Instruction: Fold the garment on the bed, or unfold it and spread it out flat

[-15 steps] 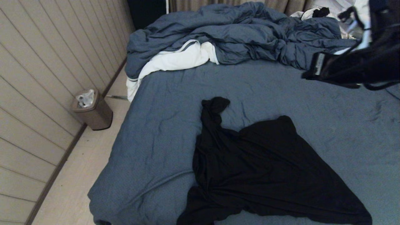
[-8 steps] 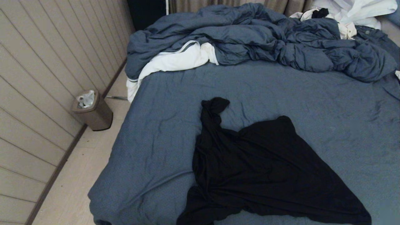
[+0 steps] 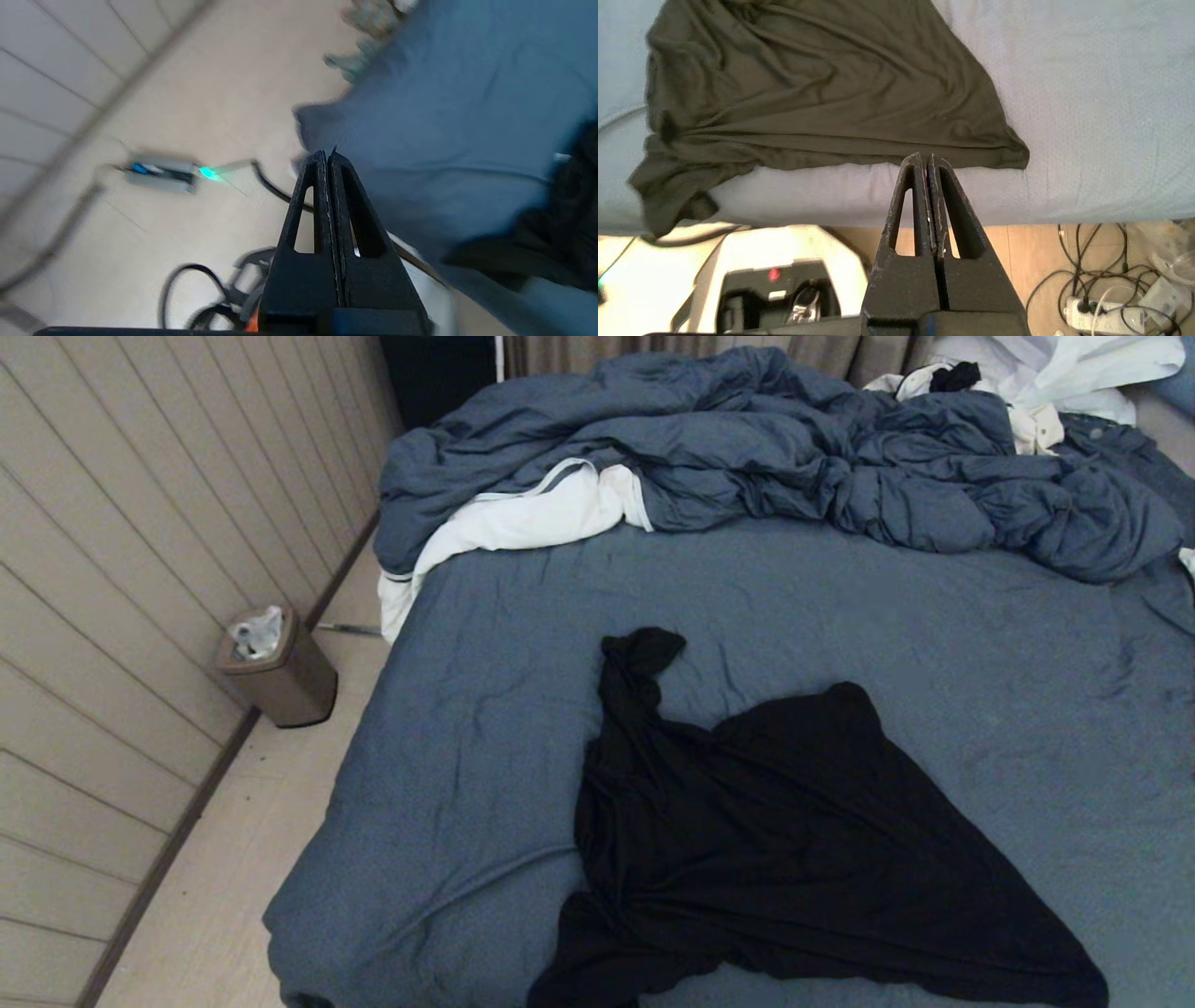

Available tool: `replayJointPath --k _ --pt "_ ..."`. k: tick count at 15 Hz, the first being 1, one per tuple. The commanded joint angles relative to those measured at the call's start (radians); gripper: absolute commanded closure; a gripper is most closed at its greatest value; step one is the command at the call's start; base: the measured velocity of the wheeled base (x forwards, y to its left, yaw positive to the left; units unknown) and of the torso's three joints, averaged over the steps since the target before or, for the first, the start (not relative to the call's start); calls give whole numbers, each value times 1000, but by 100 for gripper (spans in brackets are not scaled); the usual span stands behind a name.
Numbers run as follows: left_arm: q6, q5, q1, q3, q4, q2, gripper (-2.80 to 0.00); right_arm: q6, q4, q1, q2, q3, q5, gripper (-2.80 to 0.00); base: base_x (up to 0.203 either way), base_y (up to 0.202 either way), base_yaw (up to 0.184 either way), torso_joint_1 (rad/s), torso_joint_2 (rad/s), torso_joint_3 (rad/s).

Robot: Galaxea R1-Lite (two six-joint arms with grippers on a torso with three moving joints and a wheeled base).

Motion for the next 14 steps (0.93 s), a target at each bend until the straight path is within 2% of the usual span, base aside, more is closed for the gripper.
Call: replayJointPath --k 1,4,5,7,10,11,12,14 --pt "93 13 77 5 -3 -51 0 0 -85 3 -54 117 -8 0 0 0 0 0 0 0" --pt "130 28 64 152 -67 -143 0 9 -268 3 -75 294 -28 0 0 0 0 0 0 0" --pt "173 29 60 232 -120 -210 0 13 -339 3 -77 348 -44 0 0 0 0 0 0 0" --pt "216 64 55 382 -221 -260 0 10 -400 3 -78 403 -114 0 0 0 0 0 0 0" --pt "213 93 54 567 -341 -267 0 2 -342 2 -78 400 -249 0 0 0 0 0 0 0" --pt "214 92 53 626 -426 -268 0 4 -286 -1 -78 386 -285 0 0 0 0 0 0 0" --pt "216 68 51 652 -492 -268 0 11 -249 -4 -78 362 -299 0 0 0 0 0 0 0" --pt "224 -29 51 648 -477 -269 0 17 -210 -18 -76 315 -296 0 0 0 0 0 0 0"
